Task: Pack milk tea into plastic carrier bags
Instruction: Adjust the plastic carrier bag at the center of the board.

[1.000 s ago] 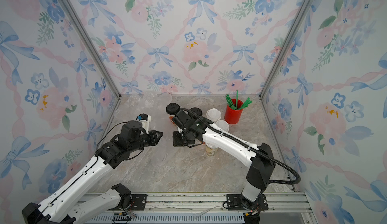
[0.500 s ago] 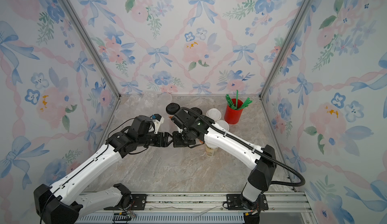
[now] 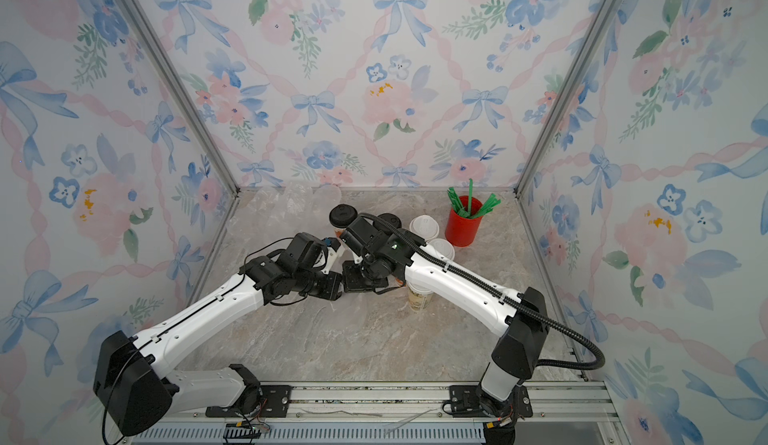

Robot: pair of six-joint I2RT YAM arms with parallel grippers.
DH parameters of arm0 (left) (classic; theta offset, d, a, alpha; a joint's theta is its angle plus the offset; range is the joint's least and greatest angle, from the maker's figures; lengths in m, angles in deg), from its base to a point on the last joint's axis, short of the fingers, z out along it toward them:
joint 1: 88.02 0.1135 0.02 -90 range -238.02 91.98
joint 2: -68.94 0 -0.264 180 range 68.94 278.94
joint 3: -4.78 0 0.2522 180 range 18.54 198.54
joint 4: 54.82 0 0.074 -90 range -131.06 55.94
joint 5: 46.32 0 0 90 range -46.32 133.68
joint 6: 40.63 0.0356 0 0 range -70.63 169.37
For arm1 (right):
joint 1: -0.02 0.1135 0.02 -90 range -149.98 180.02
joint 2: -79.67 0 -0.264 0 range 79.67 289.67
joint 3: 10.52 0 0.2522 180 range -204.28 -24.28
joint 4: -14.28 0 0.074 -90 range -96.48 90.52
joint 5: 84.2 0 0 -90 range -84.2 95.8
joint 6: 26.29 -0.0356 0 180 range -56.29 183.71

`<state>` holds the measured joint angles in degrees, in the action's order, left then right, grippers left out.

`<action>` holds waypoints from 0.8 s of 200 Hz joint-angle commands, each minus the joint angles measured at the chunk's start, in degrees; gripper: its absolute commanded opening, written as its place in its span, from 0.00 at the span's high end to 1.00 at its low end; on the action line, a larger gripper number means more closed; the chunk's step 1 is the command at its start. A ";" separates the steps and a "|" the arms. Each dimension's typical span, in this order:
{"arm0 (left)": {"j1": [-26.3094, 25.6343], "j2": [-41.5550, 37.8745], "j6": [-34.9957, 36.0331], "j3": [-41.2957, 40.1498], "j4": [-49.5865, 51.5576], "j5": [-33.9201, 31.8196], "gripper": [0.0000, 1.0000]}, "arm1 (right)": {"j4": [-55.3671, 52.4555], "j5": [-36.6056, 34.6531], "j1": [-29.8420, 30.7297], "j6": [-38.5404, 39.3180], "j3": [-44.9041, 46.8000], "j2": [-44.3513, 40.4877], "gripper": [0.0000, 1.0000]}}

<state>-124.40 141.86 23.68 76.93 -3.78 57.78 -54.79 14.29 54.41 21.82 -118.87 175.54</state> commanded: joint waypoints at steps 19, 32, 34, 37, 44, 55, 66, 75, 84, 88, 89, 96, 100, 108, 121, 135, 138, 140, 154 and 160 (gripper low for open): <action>-0.23 -0.43 2.78 1.10 7.30 -9.32 0.86 | -4.69 -3.13 -2.56 1.35 2.14 -4.11 1.00; -0.29 -0.15 3.34 1.26 8.75 -11.47 0.89 | -5.29 -2.89 -3.51 1.59 3.08 -4.93 1.00; -0.30 -0.13 3.36 1.32 9.12 -11.96 0.89 | -5.50 -2.89 -3.64 1.69 3.20 -5.09 1.00; -0.27 -0.06 3.44 1.35 9.51 -12.60 0.90 | -5.77 -2.89 -3.87 1.74 3.26 -5.23 1.00; -0.43 0.10 3.46 1.57 10.43 -14.18 0.90 | -6.54 -3.07 -4.15 1.98 3.41 -5.55 1.00; -0.55 0.33 3.54 1.79 11.58 -15.75 0.91 | -7.81 -3.64 -4.70 2.51 3.40 -6.03 1.00; -0.71 0.70 3.54 2.22 12.48 -16.96 0.90 | -9.01 -4.22 -5.08 2.89 3.42 -6.41 1.00; -0.96 0.95 3.48 2.68 13.08 -17.79 0.90 | -9.60 -4.52 -5.39 3.04 3.53 -6.79 1.00; -1.39 1.38 3.46 3.06 13.57 -18.59 0.90 | -10.18 -5.05 -5.59 3.12 3.55 -6.93 1.00; -1.56 1.64 3.37 3.27 13.85 -18.89 0.91 | -10.44 -5.30 -5.57 3.19 3.47 -6.93 1.00; -1.53 1.71 3.37 3.29 13.90 -19.05 0.90 | -10.48 -5.36 -5.59 3.21 3.45 -6.93 1.00; -1.94 2.22 3.16 3.62 14.67 -20.24 0.90 | -10.97 -5.85 -5.59 3.30 3.29 -6.93 1.00; -2.17 2.61 3.17 3.87 15.10 -20.97 0.91 | -11.11 -6.10 -5.59 3.30 3.09 -6.86 1.00; -2.69 3.52 3.19 4.36 16.05 -22.28 0.91 | -11.68 -6.71 -5.61 3.39 2.88 -6.71 1.00; -3.67 5.14 3.06 5.21 17.82 -24.90 0.91 | -12.28 -7.70 -5.57 3.39 2.46 -6.50 1.00; -4.28 6.34 3.02 6.05 19.04 -26.53 0.90 | -13.01 -8.81 -5.57 3.47 1.97 -6.36 1.00; -4.37 6.43 2.97 6.05 19.06 -26.56 0.89 | -13.15 -9.03 -5.61 3.52 1.81 -6.33 1.00; -4.42 6.41 2.98 6.10 19.06 -26.58 0.89 | -13.27 -9.09 -5.61 3.56 1.78 -6.32 1.00; -4.40 6.37 2.96 6.36 18.97 -26.66 0.88 | -14.07 -10.29 -5.58 3.72 1.11 -6.16 1.00; -4.45 6.29 2.81 6.43 19.02 -27.20 0.87 | -14.59 -11.07 -5.61 3.73 0.91 -6.14 1.00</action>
<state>-128.80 148.29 26.26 82.13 11.41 34.79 -64.67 7.21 49.23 24.40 -116.16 169.90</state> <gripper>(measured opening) 0.116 0.049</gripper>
